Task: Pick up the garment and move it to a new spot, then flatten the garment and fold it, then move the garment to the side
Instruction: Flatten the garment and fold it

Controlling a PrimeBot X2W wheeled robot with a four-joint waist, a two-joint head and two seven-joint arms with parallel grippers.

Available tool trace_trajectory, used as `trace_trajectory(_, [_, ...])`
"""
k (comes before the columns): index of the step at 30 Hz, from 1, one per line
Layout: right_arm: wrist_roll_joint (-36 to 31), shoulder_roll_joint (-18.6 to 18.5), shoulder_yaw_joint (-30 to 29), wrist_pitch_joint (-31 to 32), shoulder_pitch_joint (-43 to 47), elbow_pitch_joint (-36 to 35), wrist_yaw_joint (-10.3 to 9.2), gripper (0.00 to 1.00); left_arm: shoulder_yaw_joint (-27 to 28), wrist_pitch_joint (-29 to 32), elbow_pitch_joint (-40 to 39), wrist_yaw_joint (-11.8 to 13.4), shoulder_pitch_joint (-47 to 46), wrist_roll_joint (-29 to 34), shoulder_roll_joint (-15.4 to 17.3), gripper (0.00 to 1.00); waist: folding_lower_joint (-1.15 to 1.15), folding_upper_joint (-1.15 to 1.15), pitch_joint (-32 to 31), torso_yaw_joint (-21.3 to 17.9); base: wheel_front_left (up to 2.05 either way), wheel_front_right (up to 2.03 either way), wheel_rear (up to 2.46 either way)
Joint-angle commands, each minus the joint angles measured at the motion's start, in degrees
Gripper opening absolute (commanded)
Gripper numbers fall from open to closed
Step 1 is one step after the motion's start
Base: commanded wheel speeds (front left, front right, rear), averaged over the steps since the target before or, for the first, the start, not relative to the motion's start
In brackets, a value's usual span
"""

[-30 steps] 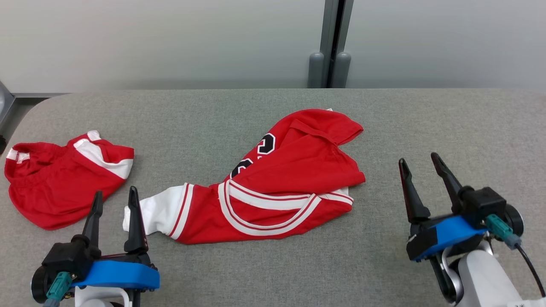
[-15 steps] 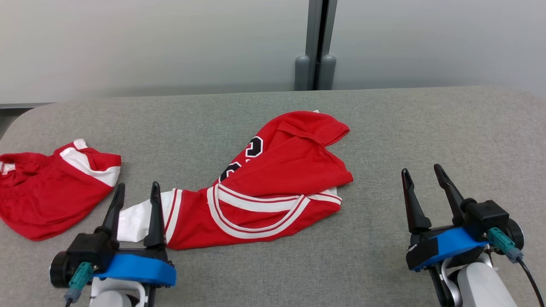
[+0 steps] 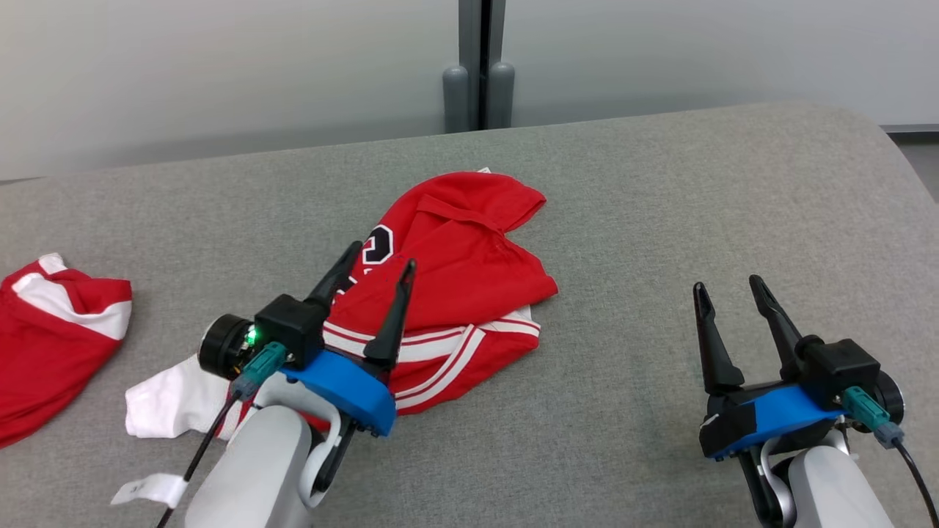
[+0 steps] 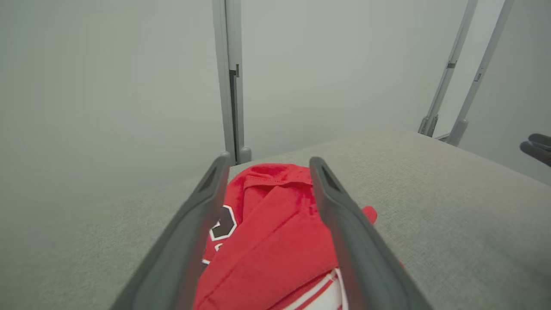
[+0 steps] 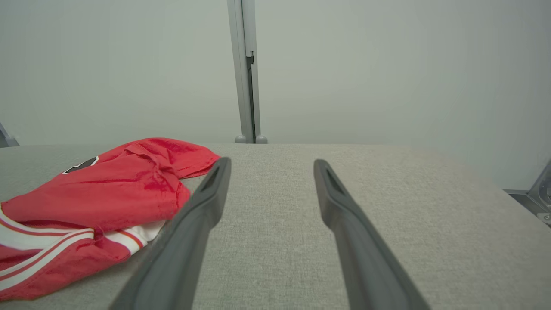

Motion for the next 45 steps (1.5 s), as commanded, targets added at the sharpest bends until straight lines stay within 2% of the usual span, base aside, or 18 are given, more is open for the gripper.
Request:
trace_trajectory(1, [-0.1,0.0,-0.2,-0.2,-0.9,-0.3,0.01,1.0,-2.4,0.9,1.5,-0.1,-1.8,-1.3,0.8,1.0,0.01,0.0,0.6,-0.6,0.0,0.0,0.0])
trace_trajectory(12, [0.7,0.1,-0.6,-0.2,-1.6,-1.1,0.01,1.0,-19.0,5.4,10.2,-0.1,-6.7,-10.2,2.7,1.0,0.01,0.0,3.1,-2.9,0.0,0.0,0.0])
trace_trajectory(23, [1.5,0.1,0.0,-0.2,-2.3,-0.9,0.01,1.0,-29.8,4.8,19.5,-0.1,-10.1,-17.1,2.3,1.0,0.01,0.0,4.5,-4.2,0.0,0.0,0.0])
trace_trajectory(24, [1.5,0.1,0.0,-0.2,-2.3,-0.8,0.01,1.0,-30.3,4.3,20.1,-0.1,-10.5,-17.7,2.3,0.85,0.01,0.0,4.5,-4.3,0.0,0.0,0.0])
trace_trajectory(25, [1.5,0.1,-0.1,-0.2,-2.2,-0.8,0.01,1.0,-30.8,3.9,20.7,-0.1,-10.8,-18.2,2.2,0.19,0.01,0.0,4.5,-4.3,0.0,0.0,0.0])
trace_trajectory(26, [1.5,0.1,-0.2,-0.2,-2.1,-0.8,0.01,1.0,-31.5,3.2,21.2,-0.1,-11.2,-18.5,2.2,0.0,0.01,0.0,4.5,-4.3,0.0,0.0,0.0])
trace_trajectory(33, [1.7,0.1,-0.4,-0.2,-1.5,-0.5,0.01,1.0,-32.9,-1.2,23.1,-0.1,-14.6,-20.3,1.9,0.0,0.01,0.0,3.8,-3.8,0.0,0.0,0.0])
trace_trajectory(37, [1.9,0.0,-0.8,-0.2,-0.9,-0.3,0.01,1.0,-31.3,-3.0,22.0,-0.1,-15.7,-20.8,2.3,0.0,0.01,0.0,2.9,-3.0,0.0,0.0,0.0])
trace_trajectory(45, [1.7,0.1,-2.9,-0.2,0.7,0.0,0.01,1.0,-24.6,-3.5,11.2,2.6,-8.1,-18.3,6.5,0.0,0.01,0.0,0.9,1.2,0.0,0.0,0.0])
